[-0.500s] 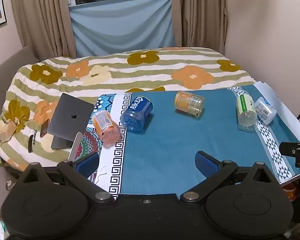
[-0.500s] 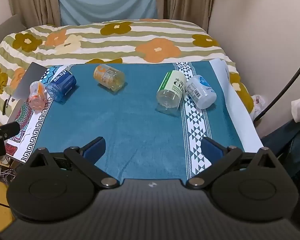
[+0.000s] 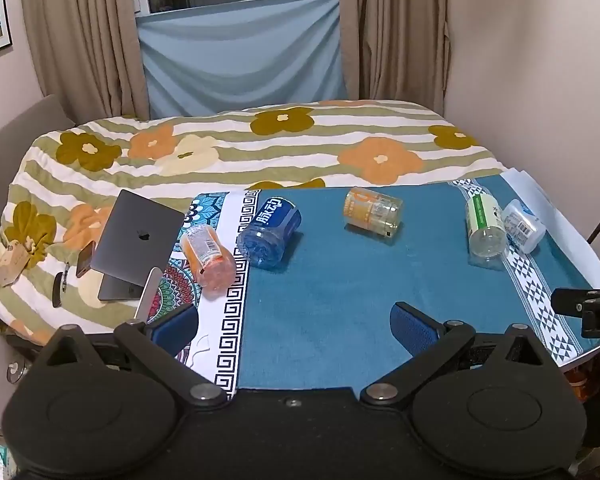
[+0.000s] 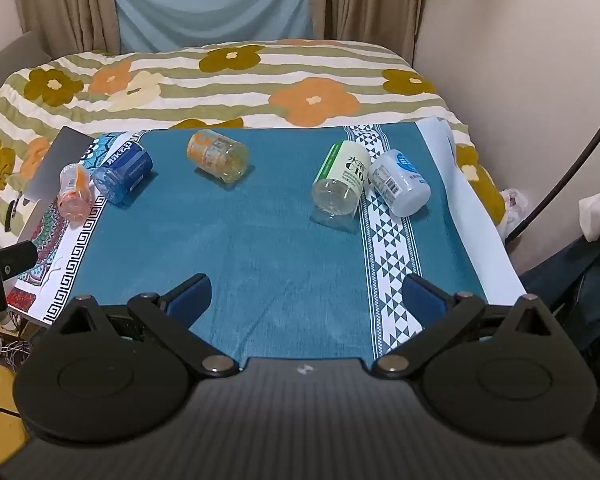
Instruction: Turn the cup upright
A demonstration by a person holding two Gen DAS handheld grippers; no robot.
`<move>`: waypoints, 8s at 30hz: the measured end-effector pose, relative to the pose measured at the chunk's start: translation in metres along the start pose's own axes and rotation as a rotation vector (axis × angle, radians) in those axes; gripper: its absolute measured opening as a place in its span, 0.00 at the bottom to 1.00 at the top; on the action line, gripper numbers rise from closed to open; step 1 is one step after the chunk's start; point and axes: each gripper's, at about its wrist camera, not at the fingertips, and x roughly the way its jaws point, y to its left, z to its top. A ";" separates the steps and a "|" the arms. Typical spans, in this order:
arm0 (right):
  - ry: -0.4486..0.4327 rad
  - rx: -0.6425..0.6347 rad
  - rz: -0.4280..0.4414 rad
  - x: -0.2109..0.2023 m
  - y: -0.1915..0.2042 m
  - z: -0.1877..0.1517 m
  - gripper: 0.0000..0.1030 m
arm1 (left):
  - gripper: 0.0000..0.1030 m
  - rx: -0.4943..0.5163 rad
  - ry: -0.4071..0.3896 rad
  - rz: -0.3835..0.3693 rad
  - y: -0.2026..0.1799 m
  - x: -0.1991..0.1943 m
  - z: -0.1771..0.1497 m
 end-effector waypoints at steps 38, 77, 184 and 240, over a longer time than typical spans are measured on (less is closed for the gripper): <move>0.017 -0.019 0.004 0.005 0.015 0.003 1.00 | 1.00 -0.001 0.016 -0.017 0.003 0.008 0.007; 0.028 -0.036 0.008 0.010 0.018 0.003 1.00 | 1.00 -0.005 0.029 -0.014 0.008 0.011 0.003; 0.334 0.102 0.209 0.186 0.098 0.021 0.75 | 1.00 -0.128 0.238 -0.079 0.050 0.100 -0.011; 0.137 0.110 0.265 0.135 -0.077 0.014 1.00 | 0.90 -0.215 0.699 -0.036 -0.070 0.220 0.052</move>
